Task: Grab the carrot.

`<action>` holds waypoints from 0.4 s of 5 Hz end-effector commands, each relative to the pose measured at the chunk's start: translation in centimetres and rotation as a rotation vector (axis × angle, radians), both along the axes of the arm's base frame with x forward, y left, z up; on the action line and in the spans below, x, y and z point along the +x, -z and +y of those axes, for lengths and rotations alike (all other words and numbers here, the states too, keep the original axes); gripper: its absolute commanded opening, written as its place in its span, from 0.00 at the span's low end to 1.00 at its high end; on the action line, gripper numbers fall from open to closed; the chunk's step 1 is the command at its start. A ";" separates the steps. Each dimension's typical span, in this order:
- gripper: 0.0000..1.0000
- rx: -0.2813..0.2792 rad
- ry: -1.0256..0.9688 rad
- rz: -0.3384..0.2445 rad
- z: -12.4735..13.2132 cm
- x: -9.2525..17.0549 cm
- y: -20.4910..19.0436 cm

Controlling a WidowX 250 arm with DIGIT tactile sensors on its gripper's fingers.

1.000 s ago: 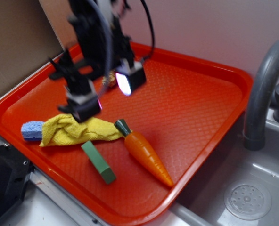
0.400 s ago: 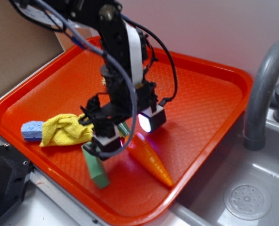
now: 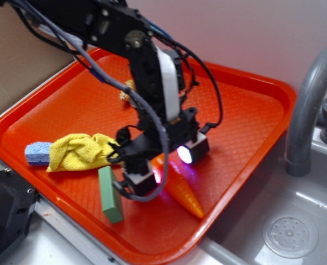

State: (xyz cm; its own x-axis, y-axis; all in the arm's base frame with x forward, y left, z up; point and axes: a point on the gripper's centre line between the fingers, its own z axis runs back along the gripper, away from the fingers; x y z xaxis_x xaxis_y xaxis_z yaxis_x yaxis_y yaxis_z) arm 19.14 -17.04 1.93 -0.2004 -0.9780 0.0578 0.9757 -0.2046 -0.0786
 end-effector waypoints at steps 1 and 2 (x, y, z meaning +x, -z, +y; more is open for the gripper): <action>0.00 0.003 -0.001 -0.001 0.5 -2.2 0.0; 0.00 0.038 -0.067 -0.045 1.2 -1.9 -1.7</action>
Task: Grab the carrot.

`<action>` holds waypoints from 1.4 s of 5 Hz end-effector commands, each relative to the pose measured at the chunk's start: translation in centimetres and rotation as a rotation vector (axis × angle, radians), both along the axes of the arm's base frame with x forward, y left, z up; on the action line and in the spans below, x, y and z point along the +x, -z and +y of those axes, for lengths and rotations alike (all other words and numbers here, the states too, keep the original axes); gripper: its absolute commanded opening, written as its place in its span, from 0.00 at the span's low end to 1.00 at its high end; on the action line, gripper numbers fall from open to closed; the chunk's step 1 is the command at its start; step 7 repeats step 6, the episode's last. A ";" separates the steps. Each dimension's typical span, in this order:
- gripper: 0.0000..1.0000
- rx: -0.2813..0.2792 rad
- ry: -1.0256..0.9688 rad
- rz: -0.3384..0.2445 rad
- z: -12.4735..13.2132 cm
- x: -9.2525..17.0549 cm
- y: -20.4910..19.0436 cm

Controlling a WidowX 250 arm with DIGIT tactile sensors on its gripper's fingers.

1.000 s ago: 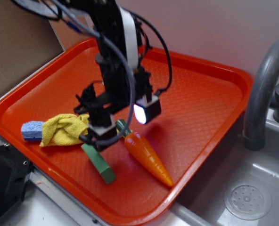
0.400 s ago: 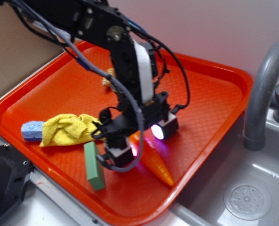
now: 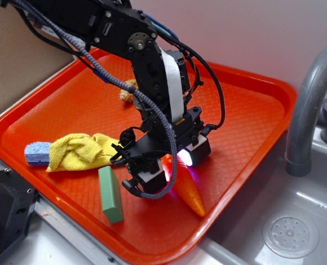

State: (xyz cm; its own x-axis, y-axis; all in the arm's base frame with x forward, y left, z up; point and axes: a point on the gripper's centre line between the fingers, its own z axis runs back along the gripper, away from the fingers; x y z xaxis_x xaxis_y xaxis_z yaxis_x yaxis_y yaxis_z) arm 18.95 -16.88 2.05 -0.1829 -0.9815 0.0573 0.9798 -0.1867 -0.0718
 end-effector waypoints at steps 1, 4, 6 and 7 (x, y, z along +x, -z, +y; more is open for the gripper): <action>0.00 0.104 -0.300 -0.087 5.5 1.6 -6.6; 0.00 0.208 -1.066 -0.217 15.0 4.1 -17.2; 0.00 0.212 -1.571 -0.180 15.7 2.6 -19.2; 0.00 0.212 -1.571 -0.180 15.7 2.6 -19.2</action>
